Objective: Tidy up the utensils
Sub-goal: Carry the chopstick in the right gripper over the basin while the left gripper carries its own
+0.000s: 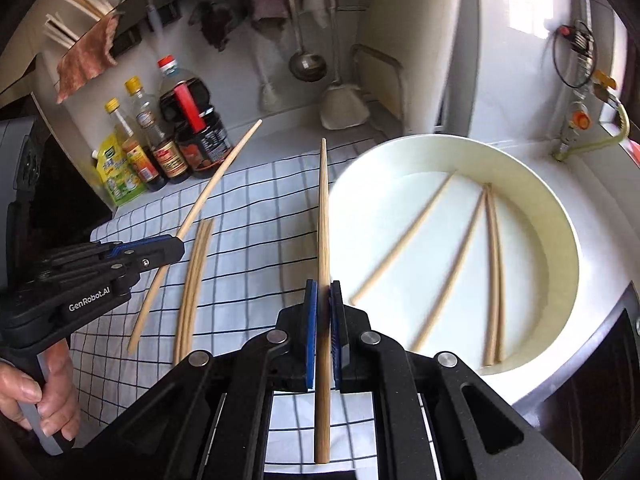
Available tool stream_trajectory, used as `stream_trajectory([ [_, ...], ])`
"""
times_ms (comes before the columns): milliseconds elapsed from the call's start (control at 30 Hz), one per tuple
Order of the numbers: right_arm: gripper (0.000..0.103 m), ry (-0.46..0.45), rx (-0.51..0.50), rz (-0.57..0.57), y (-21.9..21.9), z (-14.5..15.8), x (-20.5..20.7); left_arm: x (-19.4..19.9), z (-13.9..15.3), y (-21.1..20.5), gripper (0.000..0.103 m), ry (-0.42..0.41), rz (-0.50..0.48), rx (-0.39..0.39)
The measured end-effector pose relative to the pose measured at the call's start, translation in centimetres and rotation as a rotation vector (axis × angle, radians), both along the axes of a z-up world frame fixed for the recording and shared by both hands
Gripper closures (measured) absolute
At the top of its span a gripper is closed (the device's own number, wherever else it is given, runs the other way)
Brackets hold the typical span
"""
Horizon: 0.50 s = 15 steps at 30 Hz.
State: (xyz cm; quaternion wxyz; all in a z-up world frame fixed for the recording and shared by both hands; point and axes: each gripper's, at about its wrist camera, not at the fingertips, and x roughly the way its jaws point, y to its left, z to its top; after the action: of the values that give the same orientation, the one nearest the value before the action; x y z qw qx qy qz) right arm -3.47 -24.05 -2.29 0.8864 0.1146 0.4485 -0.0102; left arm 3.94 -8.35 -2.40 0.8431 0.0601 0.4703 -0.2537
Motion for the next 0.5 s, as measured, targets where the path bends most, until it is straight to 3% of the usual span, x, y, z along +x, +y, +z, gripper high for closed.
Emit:
stream_trajectory([
  [233, 0.097, -0.004, 0.013, -0.157, -7.1, -0.7, -1.9, -0.1, 1.0, -9.3, 0.096, -0.021, -0.182, 0.004],
  [500, 0.097, 0.012, 0.029, -0.227, -11.1, -2.4, -0.6, 1.0, -1.2, -15.8, 0.096, 0.014, -0.298, 0.063],
])
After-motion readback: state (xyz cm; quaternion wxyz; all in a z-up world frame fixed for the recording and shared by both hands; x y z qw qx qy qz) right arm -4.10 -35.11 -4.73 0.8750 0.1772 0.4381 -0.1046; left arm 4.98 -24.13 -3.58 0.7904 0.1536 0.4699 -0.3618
